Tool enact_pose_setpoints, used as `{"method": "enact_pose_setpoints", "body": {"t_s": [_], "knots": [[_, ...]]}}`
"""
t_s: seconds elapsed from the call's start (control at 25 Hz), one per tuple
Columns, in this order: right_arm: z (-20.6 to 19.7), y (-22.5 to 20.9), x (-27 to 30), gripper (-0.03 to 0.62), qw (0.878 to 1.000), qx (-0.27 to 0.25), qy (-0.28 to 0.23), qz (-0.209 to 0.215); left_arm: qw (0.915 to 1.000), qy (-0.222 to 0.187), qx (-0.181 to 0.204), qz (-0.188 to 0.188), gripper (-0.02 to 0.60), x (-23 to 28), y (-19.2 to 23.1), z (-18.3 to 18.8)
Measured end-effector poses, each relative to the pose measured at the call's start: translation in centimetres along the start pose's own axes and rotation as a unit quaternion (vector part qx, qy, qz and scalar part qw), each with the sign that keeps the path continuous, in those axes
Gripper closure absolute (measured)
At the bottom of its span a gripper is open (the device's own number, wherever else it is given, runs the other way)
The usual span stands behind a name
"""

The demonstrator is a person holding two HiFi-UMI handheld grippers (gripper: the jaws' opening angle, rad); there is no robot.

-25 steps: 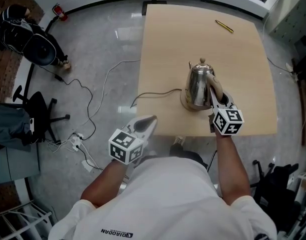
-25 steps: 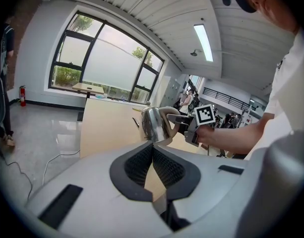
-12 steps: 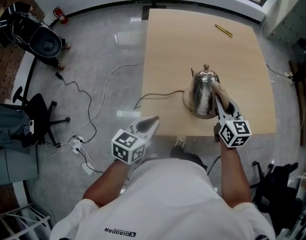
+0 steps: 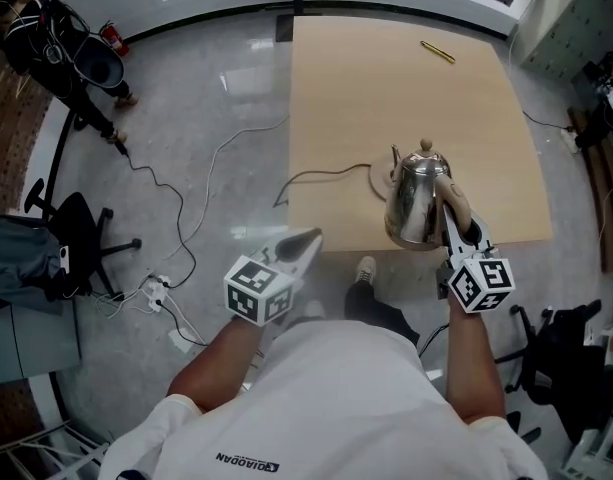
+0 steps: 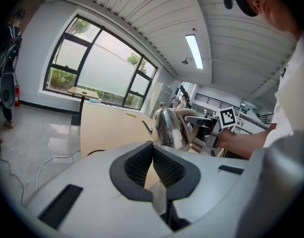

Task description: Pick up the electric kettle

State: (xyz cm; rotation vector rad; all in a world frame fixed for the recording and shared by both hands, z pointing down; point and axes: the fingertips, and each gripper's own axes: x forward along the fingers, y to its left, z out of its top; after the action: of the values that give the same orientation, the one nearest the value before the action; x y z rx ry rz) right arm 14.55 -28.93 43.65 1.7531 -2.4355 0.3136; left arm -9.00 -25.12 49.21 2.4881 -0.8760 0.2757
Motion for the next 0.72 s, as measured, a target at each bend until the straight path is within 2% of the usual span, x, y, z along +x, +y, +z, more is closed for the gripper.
{"method": "enact_pose_setpoints", "body": {"t_s": [0.36,0.72], "knots": [[-0.1,1.7,-5.3,0.522,1.000,0.007,-0.016,-0.013,0.9996,0.016,0.008,-0.022,0.586,-1.3,-3.4,-2.6],[0.2,1.2,-9.7,0.522,1.000,0.007,-0.028,-0.004,0.9994,-0.007,0.027,-0.021,0.586,-0.3,-6.9,-1.6]]}}
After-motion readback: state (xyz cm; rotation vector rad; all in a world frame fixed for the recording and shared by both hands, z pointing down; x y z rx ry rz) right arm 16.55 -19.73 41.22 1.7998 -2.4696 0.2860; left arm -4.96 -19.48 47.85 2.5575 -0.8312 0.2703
